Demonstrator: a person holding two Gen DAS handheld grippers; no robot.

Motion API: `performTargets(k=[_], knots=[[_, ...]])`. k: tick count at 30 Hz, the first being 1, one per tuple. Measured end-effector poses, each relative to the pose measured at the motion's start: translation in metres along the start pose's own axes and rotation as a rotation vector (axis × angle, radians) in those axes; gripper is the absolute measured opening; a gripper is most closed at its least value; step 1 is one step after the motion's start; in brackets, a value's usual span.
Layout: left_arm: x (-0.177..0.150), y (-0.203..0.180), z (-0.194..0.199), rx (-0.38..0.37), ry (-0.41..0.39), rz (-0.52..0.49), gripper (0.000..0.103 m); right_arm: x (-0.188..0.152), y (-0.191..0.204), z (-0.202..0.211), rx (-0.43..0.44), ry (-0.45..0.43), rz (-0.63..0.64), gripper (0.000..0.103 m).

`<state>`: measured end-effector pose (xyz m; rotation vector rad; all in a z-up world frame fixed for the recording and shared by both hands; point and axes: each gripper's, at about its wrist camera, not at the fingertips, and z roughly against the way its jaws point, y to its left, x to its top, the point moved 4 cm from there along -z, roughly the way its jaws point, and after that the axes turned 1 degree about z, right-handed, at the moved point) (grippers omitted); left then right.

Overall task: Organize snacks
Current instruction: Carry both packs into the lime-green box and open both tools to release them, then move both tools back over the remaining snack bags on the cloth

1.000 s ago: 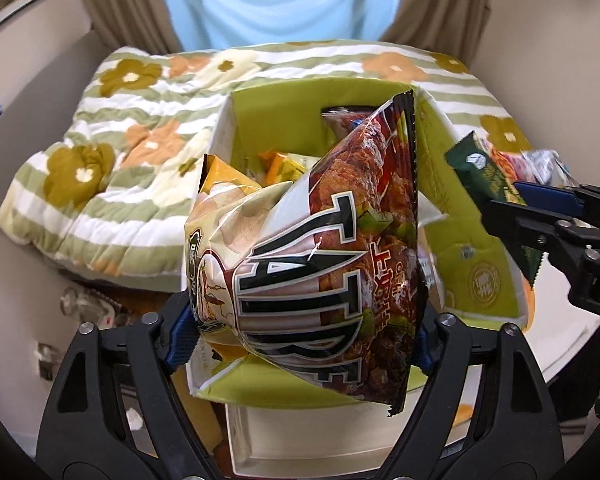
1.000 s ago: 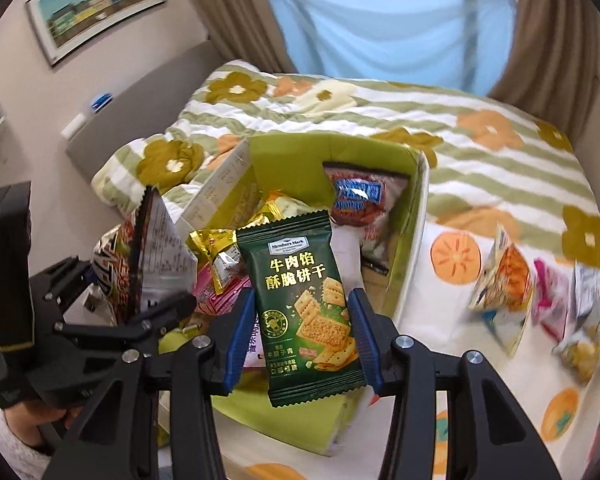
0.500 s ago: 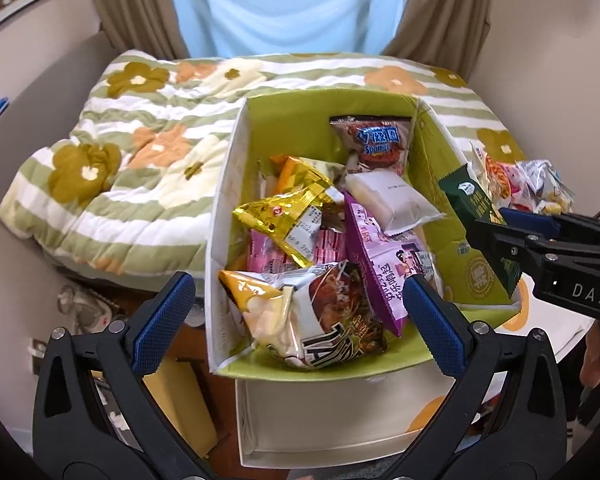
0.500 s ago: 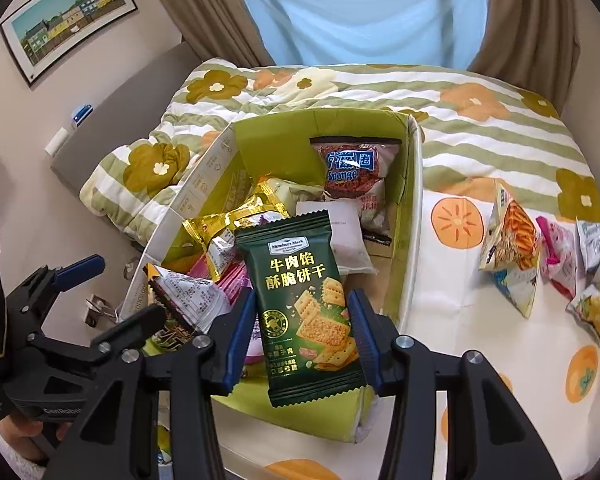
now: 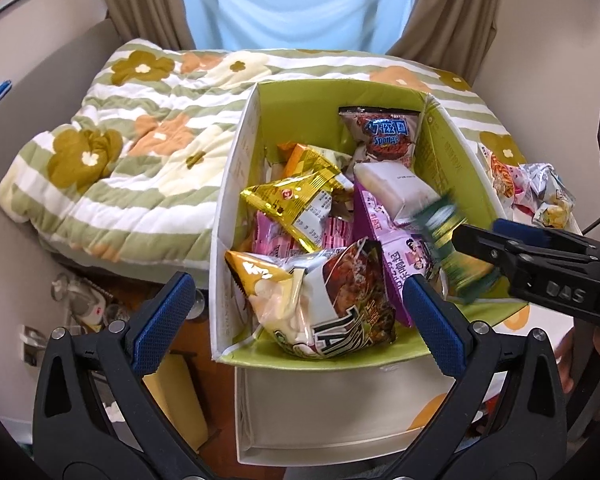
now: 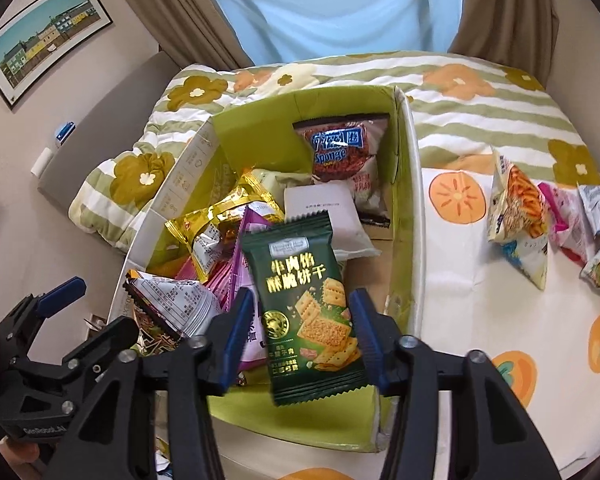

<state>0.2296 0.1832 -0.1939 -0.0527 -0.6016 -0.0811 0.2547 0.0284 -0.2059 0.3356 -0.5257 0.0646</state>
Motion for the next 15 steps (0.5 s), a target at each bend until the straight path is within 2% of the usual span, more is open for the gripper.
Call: performTargets(k=[1, 3, 8, 15], knots=[[-0.001, 0.001, -0.001, -0.001, 0.005, -0.001, 0.102, -0.001, 0.000, 0.001, -0.003, -0.003, 0.000, 0.083], [-0.003, 0.002, 0.001, 0.003, 0.007, -0.001, 0.102, -0.002, 0.000, 0.004, 0.003, -0.018, -0.001, 0.097], [-0.007, 0.002, 0.009, -0.003, -0.004, 0.000, 0.102, -0.007, -0.001, 0.014, 0.007, -0.037, -0.001, 0.097], [-0.003, -0.006, 0.031, -0.015, -0.065, -0.017, 0.102, -0.009, 0.003, 0.035, -0.007, -0.087, 0.012, 0.097]])
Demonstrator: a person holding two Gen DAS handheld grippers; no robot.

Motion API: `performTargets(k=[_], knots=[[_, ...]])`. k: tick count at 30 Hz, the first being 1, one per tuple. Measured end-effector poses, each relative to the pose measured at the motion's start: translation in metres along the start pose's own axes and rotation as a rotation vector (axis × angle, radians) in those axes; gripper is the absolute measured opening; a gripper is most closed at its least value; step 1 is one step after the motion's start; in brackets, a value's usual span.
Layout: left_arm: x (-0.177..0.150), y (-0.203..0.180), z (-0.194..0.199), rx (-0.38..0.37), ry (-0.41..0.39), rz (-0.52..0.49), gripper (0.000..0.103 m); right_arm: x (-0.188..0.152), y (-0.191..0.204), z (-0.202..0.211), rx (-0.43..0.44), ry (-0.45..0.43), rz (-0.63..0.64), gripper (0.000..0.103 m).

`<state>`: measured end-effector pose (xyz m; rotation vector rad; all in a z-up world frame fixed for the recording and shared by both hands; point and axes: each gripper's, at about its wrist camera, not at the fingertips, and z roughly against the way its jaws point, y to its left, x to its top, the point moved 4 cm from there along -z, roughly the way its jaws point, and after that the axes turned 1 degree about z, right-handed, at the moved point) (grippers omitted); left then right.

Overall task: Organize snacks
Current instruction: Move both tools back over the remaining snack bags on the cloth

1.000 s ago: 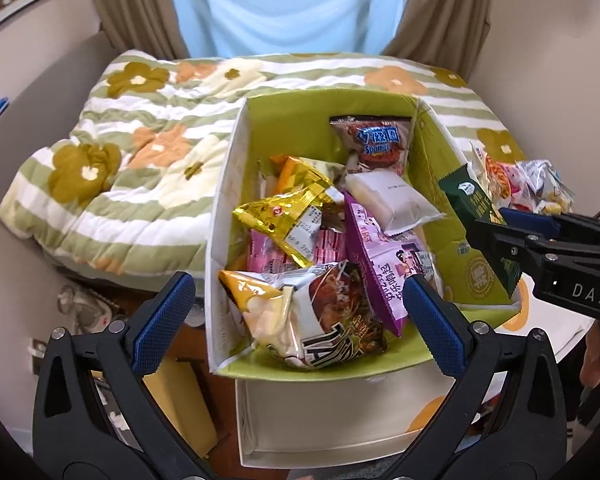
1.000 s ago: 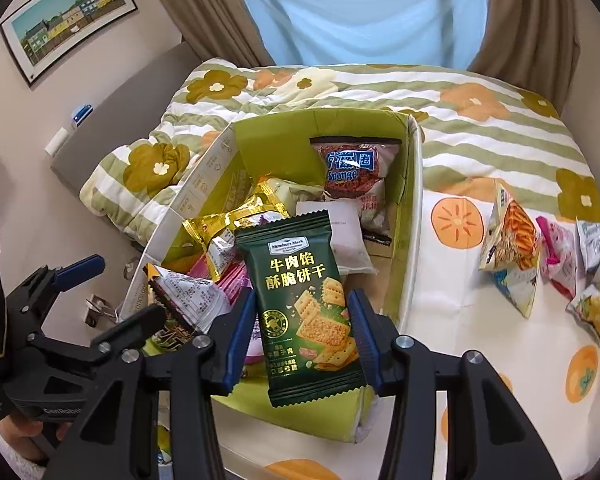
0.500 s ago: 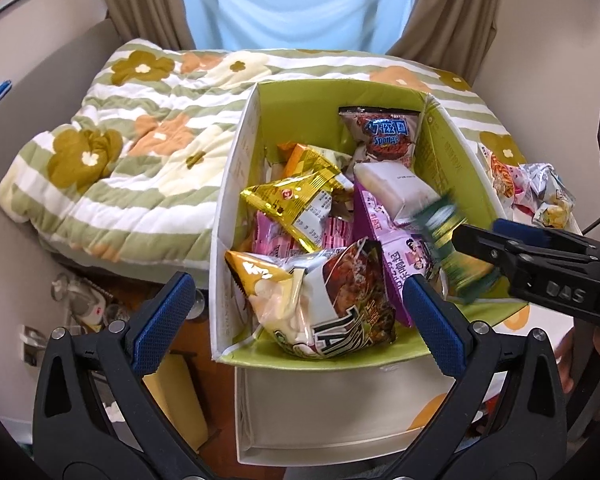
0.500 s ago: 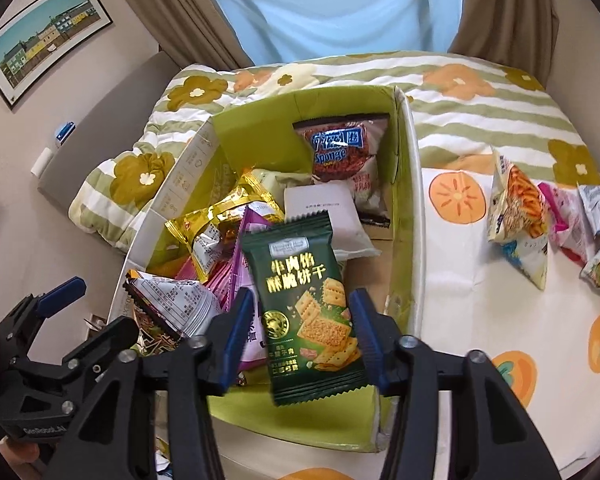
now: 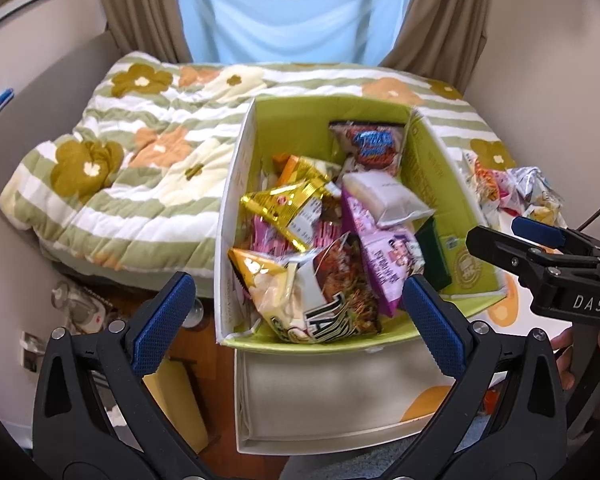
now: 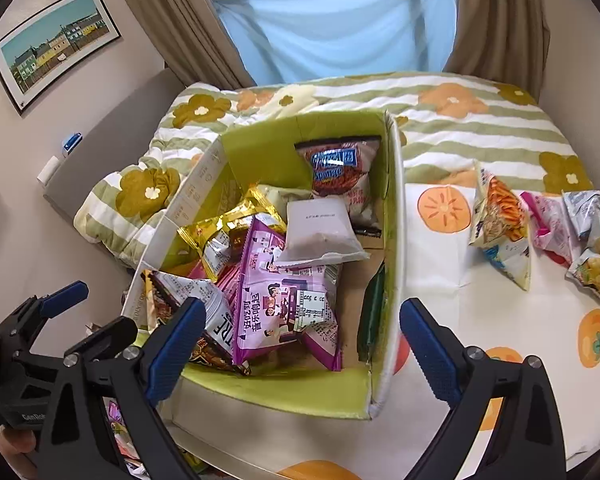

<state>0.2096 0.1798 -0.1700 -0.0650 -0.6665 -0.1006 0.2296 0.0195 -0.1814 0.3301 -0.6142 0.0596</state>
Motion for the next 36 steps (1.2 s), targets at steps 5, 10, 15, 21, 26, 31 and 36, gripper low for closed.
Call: performTargets(k=[5, 10, 15, 21, 26, 31, 36], knots=[[0.009, -0.017, 0.011, -0.035, -0.051, -0.023, 0.102, 0.000, -0.007, 0.025, -0.011, -0.058, -0.012, 0.097], [0.017, -0.046, 0.014, -0.084, -0.077, -0.056, 0.102, -0.004, -0.027, 0.050, -0.051, -0.109, -0.038, 0.097], [0.027, -0.090, 0.011, -0.109, -0.082, -0.110, 0.102, -0.006, -0.066, 0.073, -0.091, -0.142, -0.088, 0.097], [0.041, -0.155, -0.006, -0.115, -0.069, -0.141, 0.102, -0.001, -0.131, 0.098, -0.132, -0.181, -0.125, 0.103], [0.056, -0.212, -0.031, -0.123, -0.026, -0.139, 0.102, 0.013, -0.190, 0.110, -0.145, -0.173, -0.114, 0.103], [0.074, -0.261, -0.066, -0.117, 0.017, -0.127, 0.102, 0.035, -0.248, 0.106, -0.121, -0.103, -0.112, 0.103], [0.086, -0.292, -0.111, -0.112, 0.088, -0.111, 0.102, 0.056, -0.284, 0.095, -0.136, -0.046, -0.066, 0.103]])
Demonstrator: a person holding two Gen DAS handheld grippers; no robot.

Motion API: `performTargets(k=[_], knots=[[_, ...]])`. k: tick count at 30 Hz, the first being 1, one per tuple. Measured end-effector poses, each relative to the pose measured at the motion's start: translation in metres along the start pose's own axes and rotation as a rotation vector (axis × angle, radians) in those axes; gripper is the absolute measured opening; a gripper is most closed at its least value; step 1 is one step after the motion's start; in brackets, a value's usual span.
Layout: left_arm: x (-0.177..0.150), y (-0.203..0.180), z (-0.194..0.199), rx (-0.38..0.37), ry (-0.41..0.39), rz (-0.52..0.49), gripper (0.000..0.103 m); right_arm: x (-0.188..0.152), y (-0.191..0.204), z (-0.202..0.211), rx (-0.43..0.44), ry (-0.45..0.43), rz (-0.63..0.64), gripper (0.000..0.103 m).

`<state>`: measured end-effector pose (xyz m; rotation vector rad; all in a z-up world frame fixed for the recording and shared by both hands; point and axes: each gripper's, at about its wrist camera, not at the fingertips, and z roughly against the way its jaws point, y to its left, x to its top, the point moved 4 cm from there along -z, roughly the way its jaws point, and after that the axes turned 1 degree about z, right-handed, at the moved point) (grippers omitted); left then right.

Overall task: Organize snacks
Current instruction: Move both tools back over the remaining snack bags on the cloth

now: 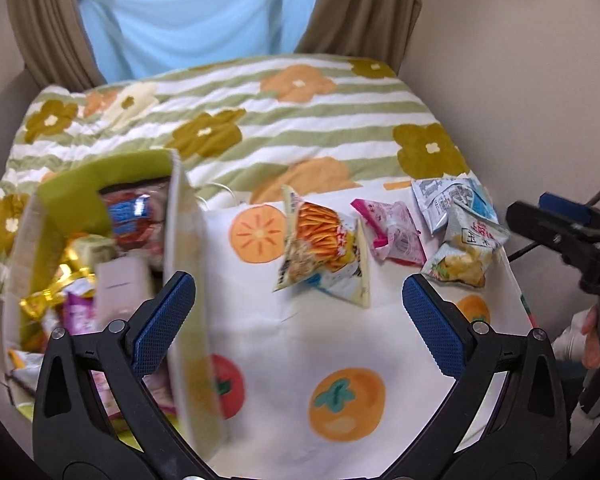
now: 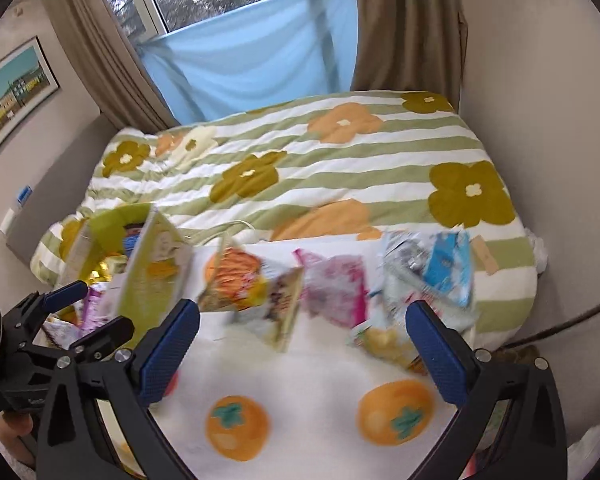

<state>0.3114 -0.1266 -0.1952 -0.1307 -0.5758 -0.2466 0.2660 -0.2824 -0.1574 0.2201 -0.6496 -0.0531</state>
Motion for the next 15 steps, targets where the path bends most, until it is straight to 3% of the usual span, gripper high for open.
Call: performTargets(k=[7, 15], knots=[[0.011, -0.010, -0.061, -0.010, 0.102, 0.016, 0.102, 0.026, -0.021, -0.042, -0.002, 0.052, 0.024, 0.103], [0.011, -0.012, -0.126, -0.035, 0.213, 0.004, 0.102, 0.031, -0.013, -0.113, -0.013, 0.170, 0.049, 0.103]])
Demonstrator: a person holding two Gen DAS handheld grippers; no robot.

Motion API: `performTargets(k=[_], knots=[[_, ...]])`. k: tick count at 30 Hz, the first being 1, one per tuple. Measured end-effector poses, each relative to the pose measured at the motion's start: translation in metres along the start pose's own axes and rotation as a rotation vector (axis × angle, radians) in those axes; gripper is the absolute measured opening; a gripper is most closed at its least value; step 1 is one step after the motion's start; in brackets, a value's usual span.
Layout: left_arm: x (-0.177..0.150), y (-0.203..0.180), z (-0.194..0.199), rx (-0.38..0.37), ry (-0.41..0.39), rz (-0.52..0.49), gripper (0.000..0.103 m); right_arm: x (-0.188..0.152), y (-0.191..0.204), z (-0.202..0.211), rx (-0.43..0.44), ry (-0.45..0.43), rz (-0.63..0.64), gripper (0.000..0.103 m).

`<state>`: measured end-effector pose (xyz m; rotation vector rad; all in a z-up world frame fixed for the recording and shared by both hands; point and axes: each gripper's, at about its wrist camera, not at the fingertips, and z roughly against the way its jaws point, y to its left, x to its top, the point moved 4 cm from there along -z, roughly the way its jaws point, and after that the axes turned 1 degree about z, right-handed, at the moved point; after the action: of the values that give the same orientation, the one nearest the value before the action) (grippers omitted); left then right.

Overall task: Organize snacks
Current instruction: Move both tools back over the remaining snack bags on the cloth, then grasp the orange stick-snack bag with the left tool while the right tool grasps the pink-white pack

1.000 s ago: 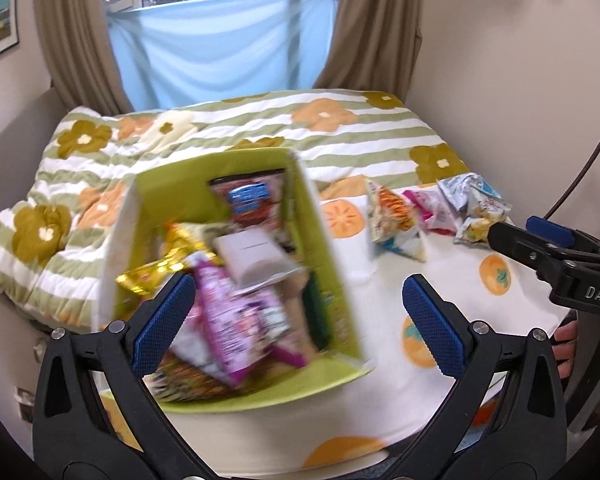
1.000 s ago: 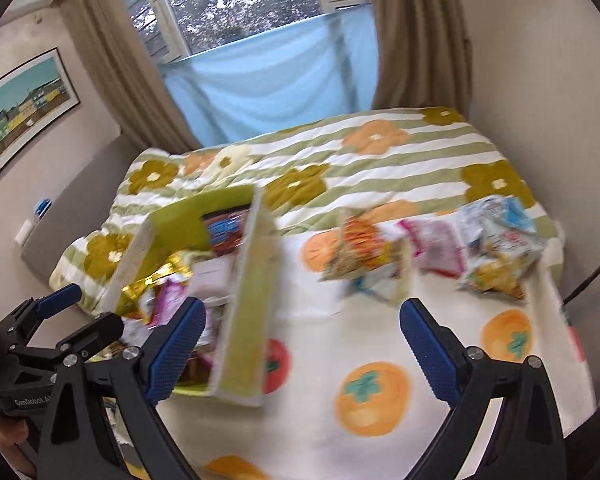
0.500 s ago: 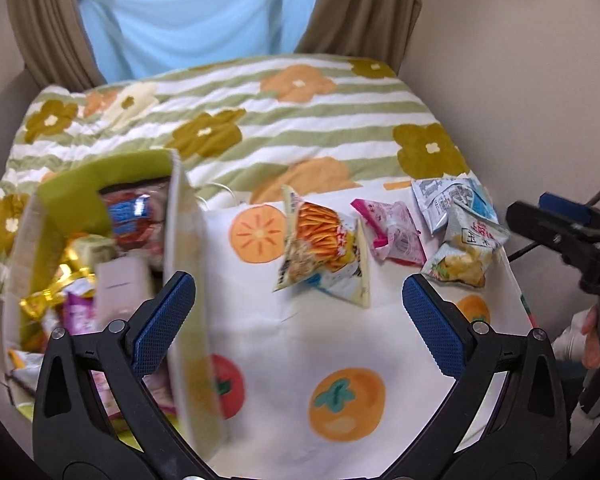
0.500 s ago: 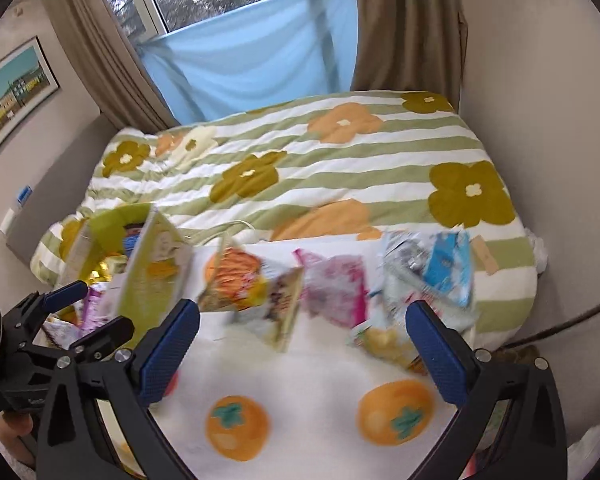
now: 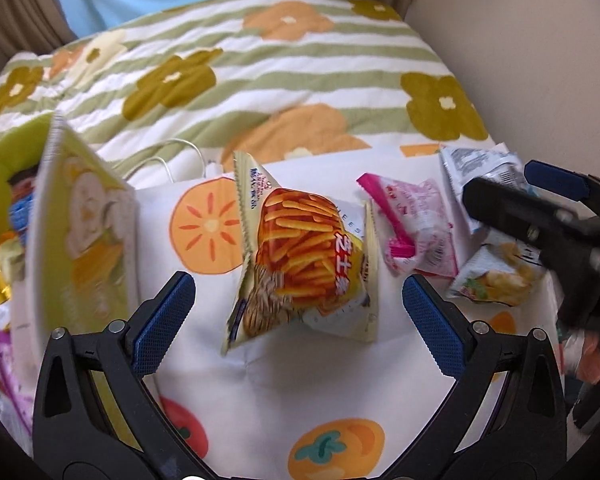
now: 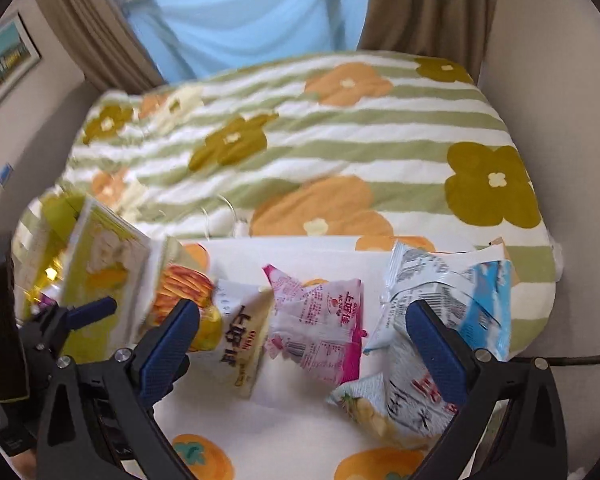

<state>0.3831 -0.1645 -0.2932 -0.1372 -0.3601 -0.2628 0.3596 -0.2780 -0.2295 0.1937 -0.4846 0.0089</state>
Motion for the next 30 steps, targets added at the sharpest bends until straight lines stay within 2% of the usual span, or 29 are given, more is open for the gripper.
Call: performTargets(k=[9, 10, 11, 15, 17, 23, 26, 30], knots=[[0.006, 0.005, -0.043, -0.080, 0.086, 0.028, 0.100, 0.003, 0.005, -0.048, -0.064, 0.091, 0.033, 0.101], [0.006, 0.005, -0.047, -0.090, 0.093, 0.033, 0.090, 0.003, 0.005, -0.052, -0.067, 0.098, 0.035, 0.100], [0.005, 0.005, -0.051, -0.100, 0.104, 0.037, 0.075, 0.004, 0.006, -0.056, -0.069, 0.105, 0.037, 0.098], [0.004, 0.010, -0.054, -0.148, 0.105, 0.058, 0.070, 0.005, 0.009, -0.068, -0.074, 0.131, 0.050, 0.096], [0.005, 0.013, -0.053, -0.143, 0.098, 0.062, 0.066, 0.003, 0.009, -0.074, -0.083, 0.142, 0.064, 0.092], [0.002, 0.026, -0.044, -0.042, 0.092, 0.061, 0.064, -0.005, 0.009, -0.087, -0.069, 0.182, 0.055, 0.086], [0.000, 0.032, -0.040, -0.022, 0.091, 0.069, 0.064, -0.006, 0.011, -0.091, -0.070, 0.191, 0.057, 0.081], [-0.001, 0.037, -0.033, -0.014, 0.082, 0.087, 0.064, -0.008, 0.010, -0.096, -0.090, 0.202, 0.057, 0.080]])
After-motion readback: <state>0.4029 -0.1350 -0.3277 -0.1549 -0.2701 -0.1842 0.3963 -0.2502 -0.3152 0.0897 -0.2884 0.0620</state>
